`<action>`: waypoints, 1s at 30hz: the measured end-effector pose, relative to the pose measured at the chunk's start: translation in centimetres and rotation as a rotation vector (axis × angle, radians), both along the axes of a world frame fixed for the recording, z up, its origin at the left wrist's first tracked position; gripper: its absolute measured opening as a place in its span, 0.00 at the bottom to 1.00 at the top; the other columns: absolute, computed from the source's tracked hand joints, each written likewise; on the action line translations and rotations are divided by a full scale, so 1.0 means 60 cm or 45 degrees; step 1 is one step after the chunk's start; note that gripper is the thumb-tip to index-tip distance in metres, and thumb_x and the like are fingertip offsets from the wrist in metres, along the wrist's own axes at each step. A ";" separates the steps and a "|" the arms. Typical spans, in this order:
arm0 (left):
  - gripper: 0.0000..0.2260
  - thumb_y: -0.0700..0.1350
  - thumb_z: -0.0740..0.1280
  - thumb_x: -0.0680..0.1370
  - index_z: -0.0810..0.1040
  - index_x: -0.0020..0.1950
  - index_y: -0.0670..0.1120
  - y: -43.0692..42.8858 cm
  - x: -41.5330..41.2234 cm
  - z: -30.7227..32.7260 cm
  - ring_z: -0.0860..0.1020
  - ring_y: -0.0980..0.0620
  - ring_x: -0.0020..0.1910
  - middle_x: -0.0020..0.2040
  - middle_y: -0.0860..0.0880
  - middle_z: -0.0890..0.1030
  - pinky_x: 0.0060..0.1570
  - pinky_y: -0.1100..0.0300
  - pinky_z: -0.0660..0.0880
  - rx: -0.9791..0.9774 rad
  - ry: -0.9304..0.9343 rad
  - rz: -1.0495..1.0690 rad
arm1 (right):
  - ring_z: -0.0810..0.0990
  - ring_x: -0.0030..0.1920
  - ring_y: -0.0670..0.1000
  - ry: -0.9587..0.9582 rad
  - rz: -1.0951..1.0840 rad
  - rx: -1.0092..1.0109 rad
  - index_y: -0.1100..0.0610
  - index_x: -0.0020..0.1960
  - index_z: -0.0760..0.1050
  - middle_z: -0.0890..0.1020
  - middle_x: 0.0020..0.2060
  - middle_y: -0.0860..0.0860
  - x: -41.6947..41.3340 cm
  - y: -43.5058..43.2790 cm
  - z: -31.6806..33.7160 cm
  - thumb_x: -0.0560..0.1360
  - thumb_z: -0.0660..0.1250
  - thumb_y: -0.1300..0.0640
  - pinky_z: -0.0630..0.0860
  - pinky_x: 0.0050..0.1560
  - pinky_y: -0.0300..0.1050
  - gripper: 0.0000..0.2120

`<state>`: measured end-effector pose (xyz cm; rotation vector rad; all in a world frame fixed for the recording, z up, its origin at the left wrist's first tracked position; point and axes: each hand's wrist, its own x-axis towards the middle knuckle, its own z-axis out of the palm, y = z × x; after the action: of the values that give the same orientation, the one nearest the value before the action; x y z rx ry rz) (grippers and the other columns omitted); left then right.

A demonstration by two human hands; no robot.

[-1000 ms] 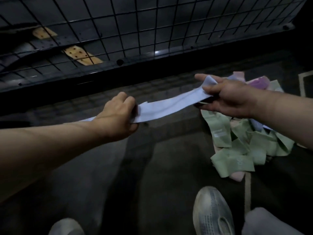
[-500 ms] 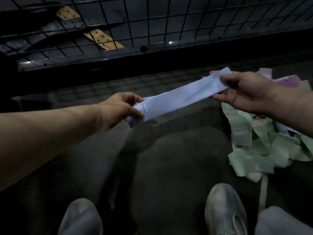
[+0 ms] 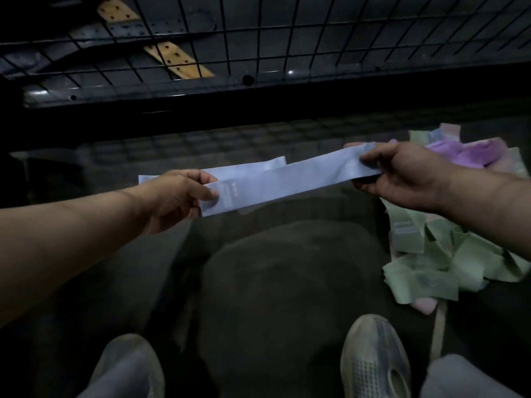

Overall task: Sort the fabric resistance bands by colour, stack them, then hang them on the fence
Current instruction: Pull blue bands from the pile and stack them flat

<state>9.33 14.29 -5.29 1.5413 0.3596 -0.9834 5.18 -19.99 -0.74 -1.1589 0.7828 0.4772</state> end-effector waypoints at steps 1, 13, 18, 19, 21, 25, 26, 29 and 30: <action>0.09 0.31 0.65 0.75 0.78 0.44 0.45 0.001 -0.004 0.000 0.79 0.51 0.35 0.37 0.46 0.81 0.35 0.60 0.78 0.009 0.021 0.007 | 0.82 0.59 0.56 0.003 0.017 -0.015 0.59 0.56 0.79 0.83 0.57 0.58 -0.002 0.001 -0.003 0.77 0.56 0.68 0.76 0.63 0.53 0.15; 0.06 0.35 0.64 0.77 0.79 0.52 0.39 0.010 -0.044 0.014 0.82 0.47 0.40 0.45 0.40 0.81 0.36 0.57 0.81 -0.057 0.170 0.039 | 0.81 0.35 0.47 0.253 0.658 -0.333 0.59 0.57 0.78 0.80 0.40 0.54 -0.061 0.054 -0.034 0.75 0.64 0.73 0.83 0.47 0.55 0.15; 0.05 0.33 0.68 0.73 0.81 0.44 0.40 -0.007 -0.044 0.009 0.79 0.45 0.44 0.42 0.40 0.80 0.43 0.59 0.78 -0.015 0.021 -0.134 | 0.79 0.38 0.46 0.116 1.207 -0.666 0.55 0.61 0.78 0.79 0.43 0.50 -0.082 0.093 -0.050 0.74 0.69 0.66 0.79 0.47 0.44 0.17; 0.04 0.34 0.70 0.71 0.82 0.44 0.40 -0.012 -0.044 0.009 0.80 0.45 0.44 0.42 0.40 0.81 0.44 0.57 0.78 -0.013 0.001 -0.190 | 0.80 0.45 0.45 0.026 1.396 -0.823 0.53 0.64 0.76 0.80 0.49 0.48 -0.080 0.100 -0.052 0.74 0.71 0.61 0.77 0.50 0.40 0.20; 0.06 0.36 0.73 0.69 0.83 0.44 0.41 -0.020 -0.041 0.011 0.81 0.47 0.44 0.41 0.42 0.82 0.46 0.57 0.78 0.015 -0.055 -0.326 | 0.76 0.60 0.44 -0.202 1.577 -1.028 0.49 0.71 0.68 0.74 0.64 0.45 -0.075 0.120 -0.048 0.74 0.72 0.49 0.72 0.61 0.37 0.28; 0.06 0.34 0.70 0.73 0.83 0.45 0.44 -0.044 -0.043 0.020 0.80 0.50 0.45 0.42 0.46 0.84 0.50 0.57 0.76 0.001 -0.165 -0.535 | 0.71 0.67 0.42 -0.556 1.592 -1.006 0.46 0.74 0.64 0.71 0.68 0.42 -0.053 0.168 -0.022 0.76 0.69 0.43 0.67 0.67 0.37 0.29; 0.06 0.36 0.71 0.72 0.83 0.47 0.44 -0.050 -0.046 0.022 0.81 0.49 0.47 0.44 0.45 0.84 0.51 0.55 0.77 -0.034 -0.169 -0.532 | 0.75 0.63 0.42 -0.551 1.616 -0.994 0.46 0.72 0.66 0.76 0.63 0.42 -0.046 0.176 -0.020 0.76 0.69 0.44 0.71 0.64 0.39 0.27; 0.12 0.40 0.71 0.70 0.79 0.53 0.43 -0.062 -0.051 0.021 0.81 0.48 0.47 0.48 0.44 0.82 0.47 0.55 0.77 -0.191 -0.079 -0.274 | 0.82 0.44 0.47 -0.416 1.514 -0.857 0.52 0.57 0.75 0.84 0.42 0.48 -0.031 0.188 -0.016 0.76 0.71 0.50 0.78 0.49 0.45 0.12; 0.13 0.42 0.71 0.72 0.78 0.55 0.42 -0.064 -0.052 0.024 0.80 0.48 0.47 0.49 0.43 0.81 0.47 0.54 0.76 -0.298 -0.003 -0.187 | 0.82 0.41 0.49 -0.394 1.426 -0.806 0.55 0.51 0.76 0.85 0.39 0.50 -0.029 0.191 -0.015 0.76 0.70 0.52 0.78 0.47 0.47 0.08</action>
<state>6.18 10.47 -3.85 1.3696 0.1249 -1.0976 3.42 -8.55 -1.62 -2.1865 -0.0909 0.9645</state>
